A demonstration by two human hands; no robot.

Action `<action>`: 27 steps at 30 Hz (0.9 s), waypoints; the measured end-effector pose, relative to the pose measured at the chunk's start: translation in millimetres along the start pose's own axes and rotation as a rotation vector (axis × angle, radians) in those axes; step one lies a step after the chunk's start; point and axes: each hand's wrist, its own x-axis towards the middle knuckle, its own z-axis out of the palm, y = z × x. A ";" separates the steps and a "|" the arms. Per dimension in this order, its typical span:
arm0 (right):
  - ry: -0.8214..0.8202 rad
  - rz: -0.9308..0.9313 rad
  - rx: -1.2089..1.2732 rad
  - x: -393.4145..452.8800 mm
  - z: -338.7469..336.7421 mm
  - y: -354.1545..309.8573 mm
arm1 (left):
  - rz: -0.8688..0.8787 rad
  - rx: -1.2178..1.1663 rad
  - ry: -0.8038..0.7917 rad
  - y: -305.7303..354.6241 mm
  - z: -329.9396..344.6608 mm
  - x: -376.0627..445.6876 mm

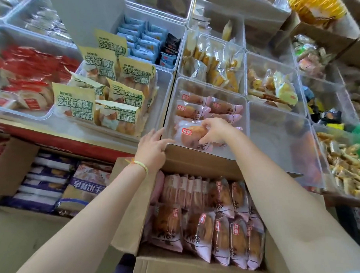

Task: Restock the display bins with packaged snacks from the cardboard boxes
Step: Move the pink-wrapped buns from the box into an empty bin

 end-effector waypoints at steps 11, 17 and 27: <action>-0.058 0.095 -0.002 58.2 48.8 -8.0 | -0.020 0.206 -0.023 -10.4 23.9 1.3; 0.054 0.031 0.092 34.7 27.6 -10.9 | 0.003 0.141 -0.027 -13.3 21.1 1.0; -0.107 -0.327 1.068 -134.8 60.0 -26.8 | -0.049 -0.130 0.443 -19.8 66.1 -62.6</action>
